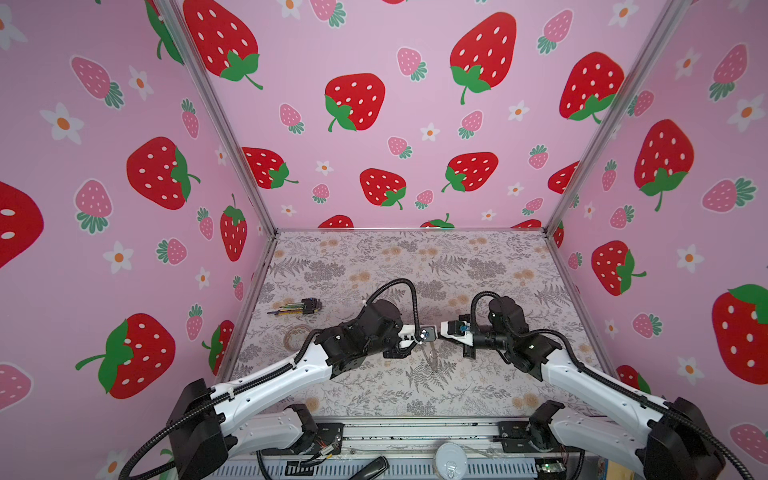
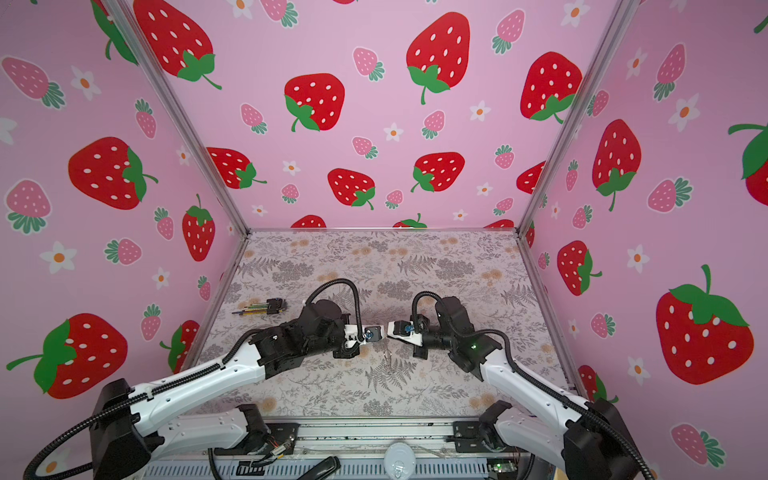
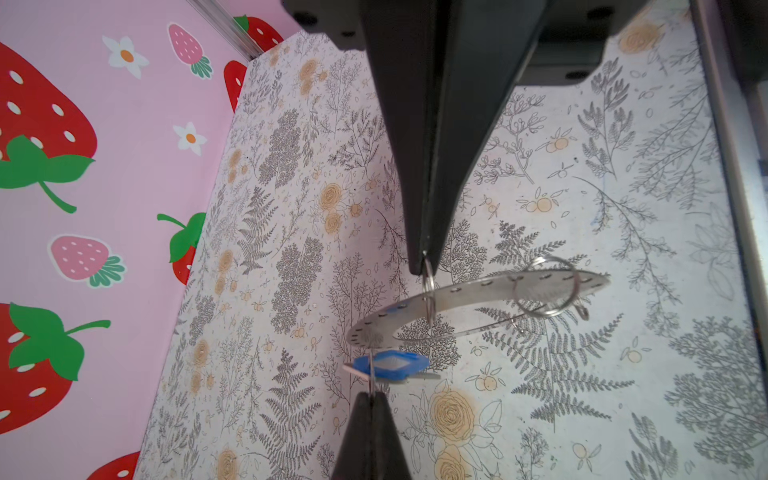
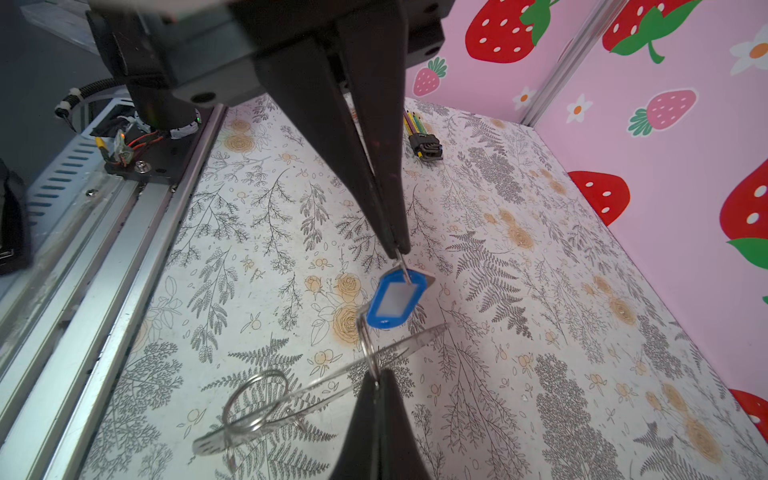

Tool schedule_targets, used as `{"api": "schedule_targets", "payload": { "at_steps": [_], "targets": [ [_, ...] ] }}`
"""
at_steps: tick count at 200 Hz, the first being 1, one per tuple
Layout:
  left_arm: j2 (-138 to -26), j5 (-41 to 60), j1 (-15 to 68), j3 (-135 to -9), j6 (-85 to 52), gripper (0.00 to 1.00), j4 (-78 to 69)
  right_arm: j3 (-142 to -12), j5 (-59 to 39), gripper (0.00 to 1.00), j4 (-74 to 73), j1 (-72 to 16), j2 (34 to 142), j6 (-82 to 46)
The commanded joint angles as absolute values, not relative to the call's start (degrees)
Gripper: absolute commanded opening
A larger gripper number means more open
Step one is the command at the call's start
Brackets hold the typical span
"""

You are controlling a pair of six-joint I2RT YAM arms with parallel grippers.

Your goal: Put the keys on the keyring

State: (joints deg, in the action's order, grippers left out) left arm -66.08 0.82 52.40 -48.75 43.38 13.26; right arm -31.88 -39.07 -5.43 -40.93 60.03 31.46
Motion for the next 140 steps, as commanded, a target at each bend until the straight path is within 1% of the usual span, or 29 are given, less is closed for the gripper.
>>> {"api": "schedule_targets", "payload": {
  "at_steps": [1,140],
  "targets": [
    [-66.42,-1.29,53.76,-51.97,46.84,0.0,11.67,-34.21,-42.42,0.0,-4.92,-41.13,59.9,33.65],
    [-68.65,-7.94,59.74,-53.61,51.94,0.0,10.99,-37.76,-43.46,0.0,0.84,-41.13,63.49,31.73]
  ]
}}
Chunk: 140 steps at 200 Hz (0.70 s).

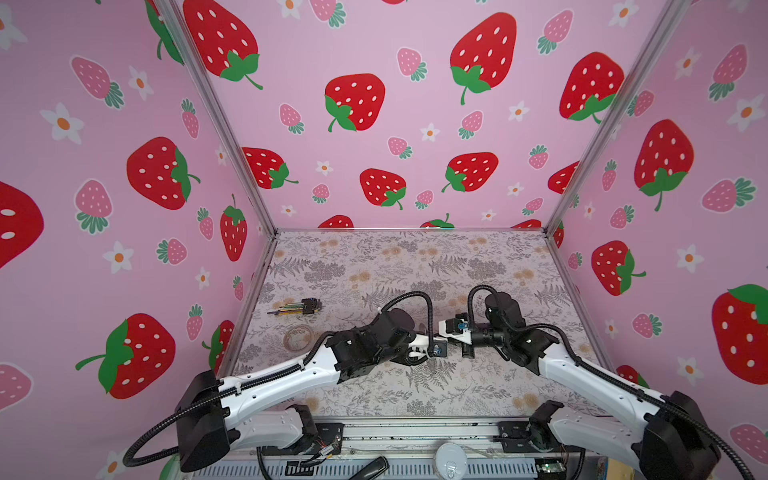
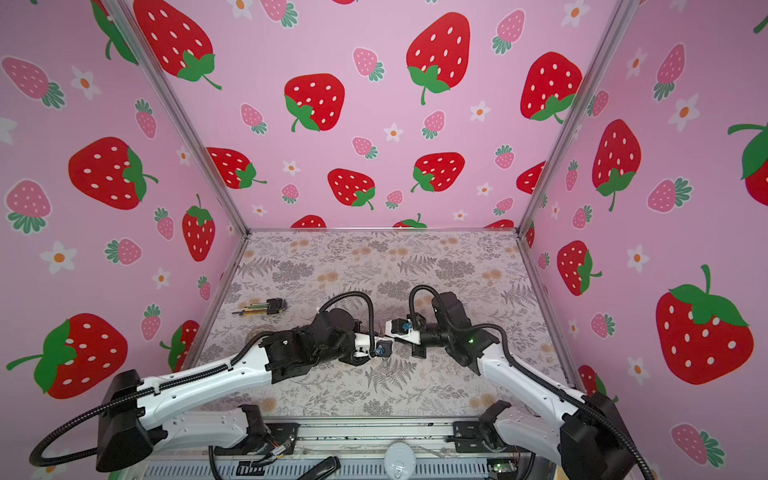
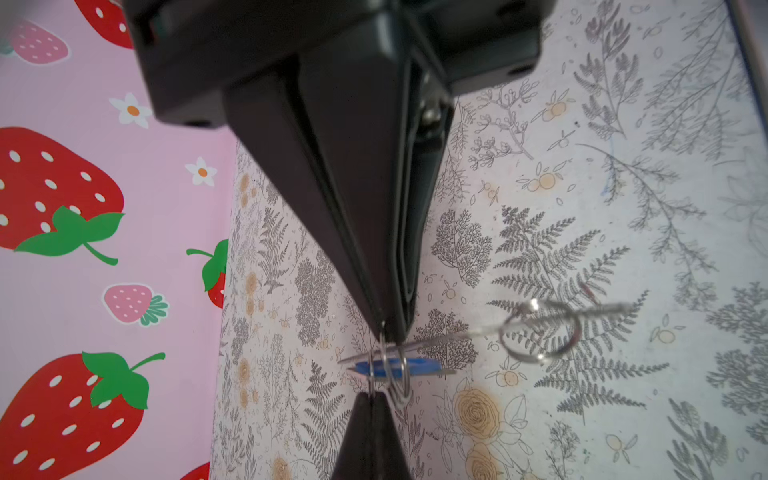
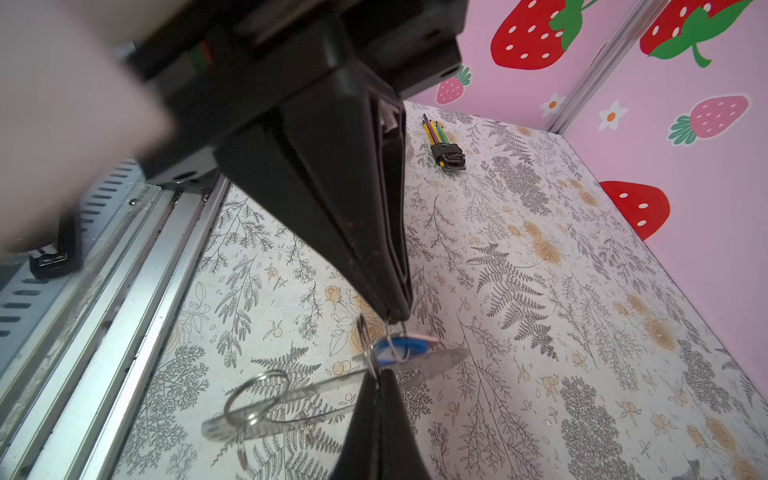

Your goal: Put the keys on the keyring

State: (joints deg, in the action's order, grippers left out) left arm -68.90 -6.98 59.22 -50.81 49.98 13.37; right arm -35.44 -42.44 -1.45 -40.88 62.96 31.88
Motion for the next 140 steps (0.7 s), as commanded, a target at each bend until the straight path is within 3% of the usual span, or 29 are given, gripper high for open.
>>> {"api": "schedule_targets", "payload": {
  "at_steps": [1,140],
  "targets": [
    [-68.6,-7.97,59.75,-53.61,51.94,0.0,10.99,-37.78,-43.48,0.0,0.95,-41.13,63.52,31.73],
    [-66.58,-13.98,59.77,-50.98,55.34,0.0,10.71,-40.17,-44.34,0.0,5.89,-40.43,64.3,28.76]
  ]
}}
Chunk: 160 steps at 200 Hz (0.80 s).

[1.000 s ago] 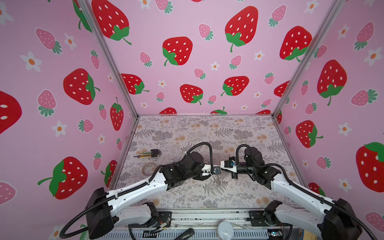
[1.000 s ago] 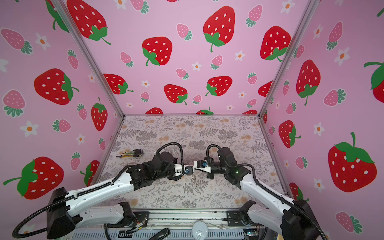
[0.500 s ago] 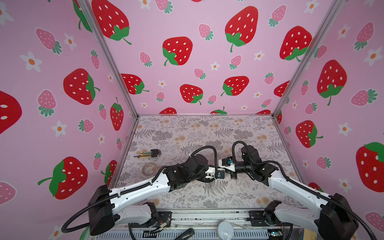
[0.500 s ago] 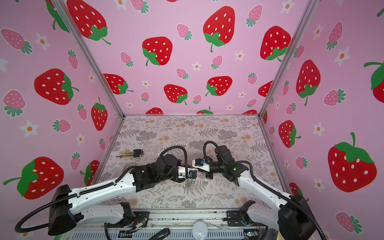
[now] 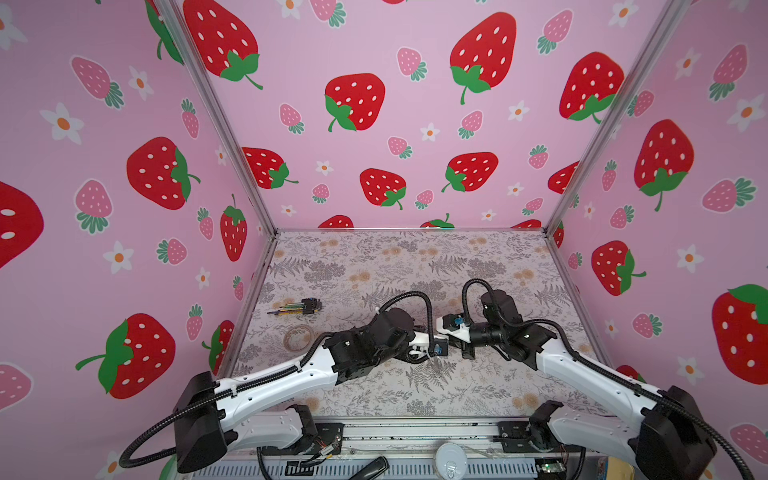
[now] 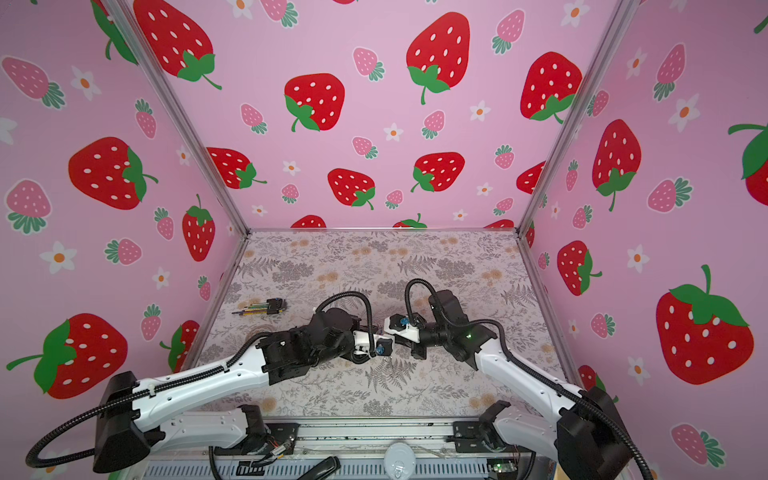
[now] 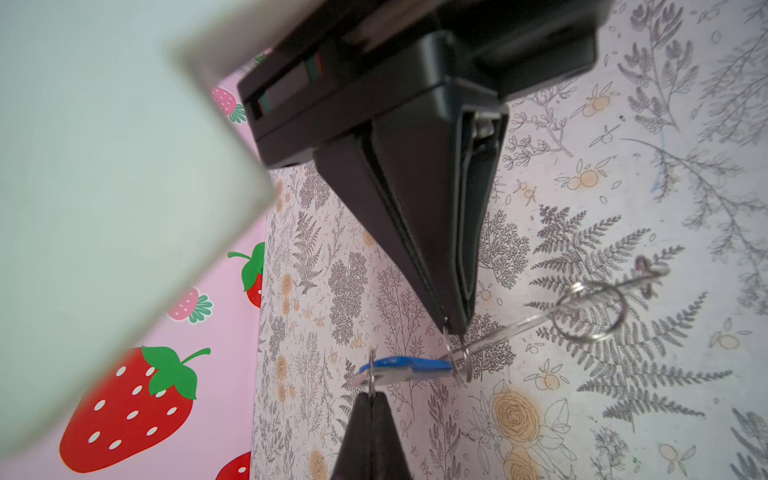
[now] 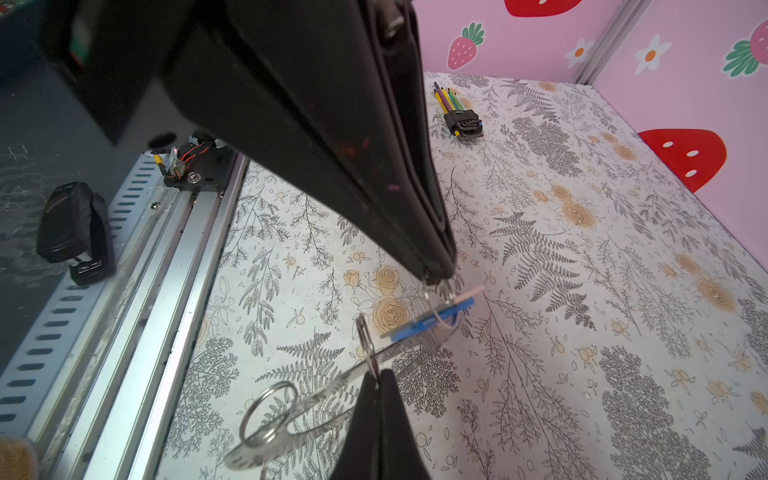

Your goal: Put the keys on the keyring

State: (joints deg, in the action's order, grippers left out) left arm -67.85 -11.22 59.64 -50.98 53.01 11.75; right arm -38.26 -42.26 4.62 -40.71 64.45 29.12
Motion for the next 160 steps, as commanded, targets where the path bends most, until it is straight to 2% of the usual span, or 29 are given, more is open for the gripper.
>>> {"api": "schedule_targets", "payload": {
  "at_steps": [1,91,160],
  "targets": [
    [-66.56,-14.15,59.77,-50.93,55.44,0.0,10.63,-40.17,-44.41,0.0,5.89,-40.38,64.27,28.84],
    [-65.16,-19.98,59.51,-48.7,58.26,0.0,9.99,-41.02,-44.2,0.0,7.48,-39.33,65.0,27.93],
    [-64.76,-14.63,59.83,-48.53,58.75,0.0,10.87,-43.3,-46.94,0.0,9.2,-38.5,67.54,25.83]
  ]
}}
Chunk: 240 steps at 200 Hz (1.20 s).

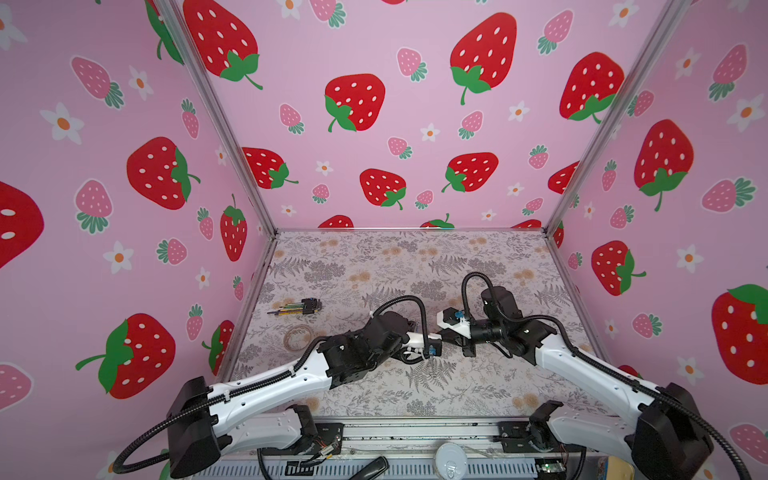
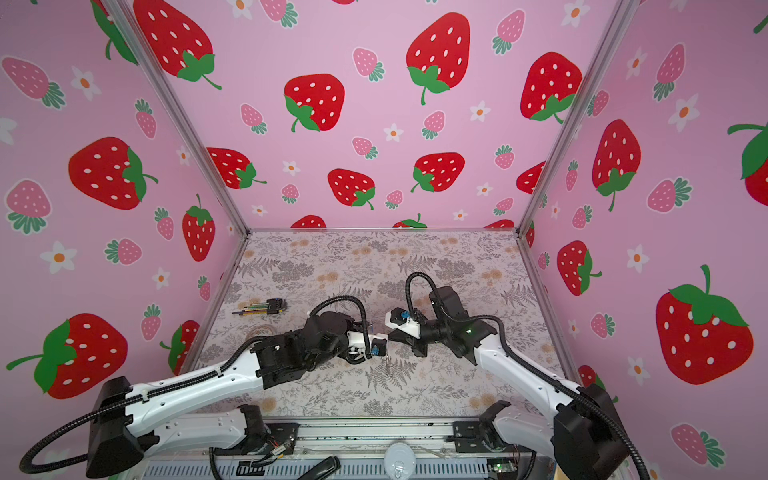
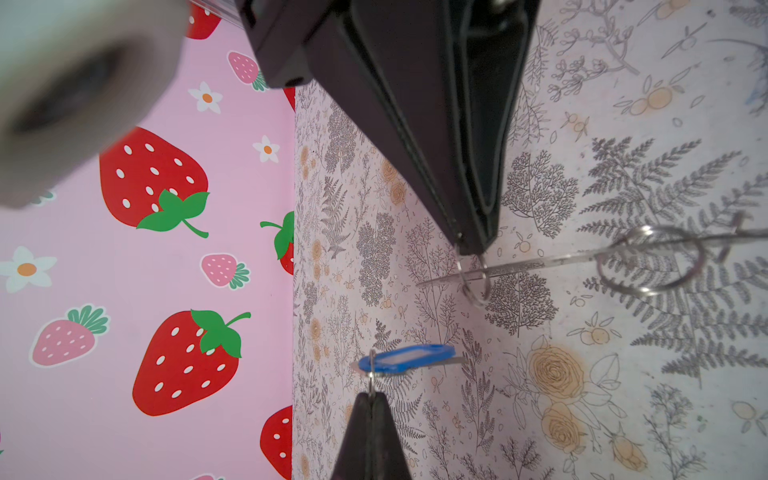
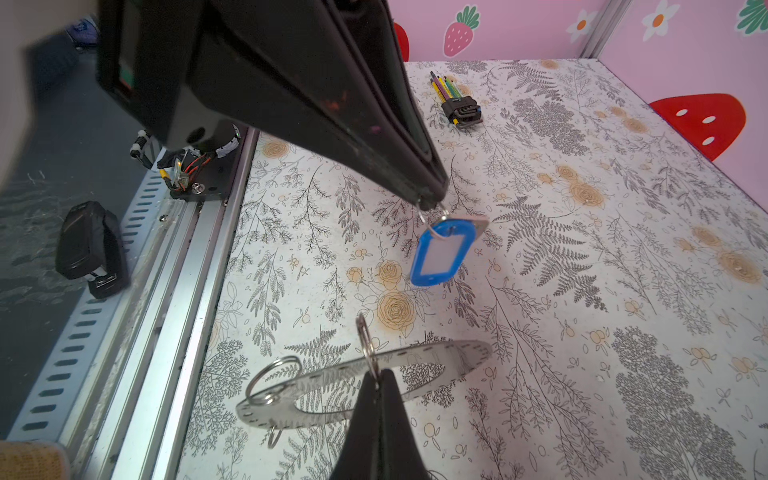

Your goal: Put the keys on the keyring

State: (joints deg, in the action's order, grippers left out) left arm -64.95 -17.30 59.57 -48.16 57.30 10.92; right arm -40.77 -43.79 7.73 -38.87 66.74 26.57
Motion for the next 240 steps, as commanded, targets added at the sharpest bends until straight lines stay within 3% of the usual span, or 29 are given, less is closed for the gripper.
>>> {"api": "schedule_targets", "payload": {
  "at_steps": [1,240],
  "targets": [
    [-64.77,-14.57,59.84,-48.57,58.77,0.0,10.84,-43.32,-47.02,0.0,9.17,-38.5,67.61,25.84],
    [-67.15,-11.7,62.22,-49.84,59.54,0.0,12.44,-45.35,-47.64,0.0,10.38,-37.44,69.84,23.97]
  ]
}}
